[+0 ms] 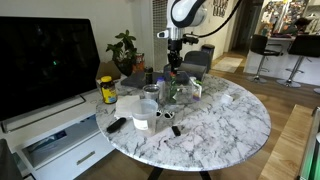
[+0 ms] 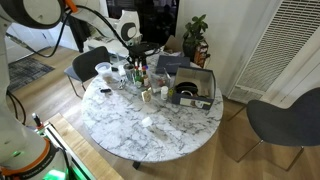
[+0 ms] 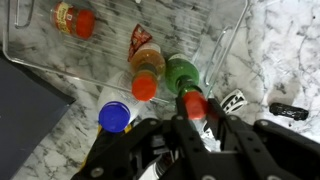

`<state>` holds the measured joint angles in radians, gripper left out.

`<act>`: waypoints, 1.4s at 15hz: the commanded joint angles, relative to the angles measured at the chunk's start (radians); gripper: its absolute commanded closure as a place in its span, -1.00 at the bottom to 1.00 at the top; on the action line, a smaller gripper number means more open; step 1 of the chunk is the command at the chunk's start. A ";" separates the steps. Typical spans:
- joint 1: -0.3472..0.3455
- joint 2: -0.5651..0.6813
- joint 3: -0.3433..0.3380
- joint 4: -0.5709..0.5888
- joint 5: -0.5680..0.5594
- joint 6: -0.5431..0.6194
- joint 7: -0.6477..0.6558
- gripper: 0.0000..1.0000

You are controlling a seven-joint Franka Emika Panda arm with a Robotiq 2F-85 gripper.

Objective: Place the orange cap on the green bottle

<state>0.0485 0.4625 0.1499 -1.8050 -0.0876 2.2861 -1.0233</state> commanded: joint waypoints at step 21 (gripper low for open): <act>-0.025 0.046 0.024 0.080 0.040 -0.138 -0.026 0.87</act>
<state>0.0321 0.5006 0.1656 -1.7337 -0.0663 2.1785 -1.0306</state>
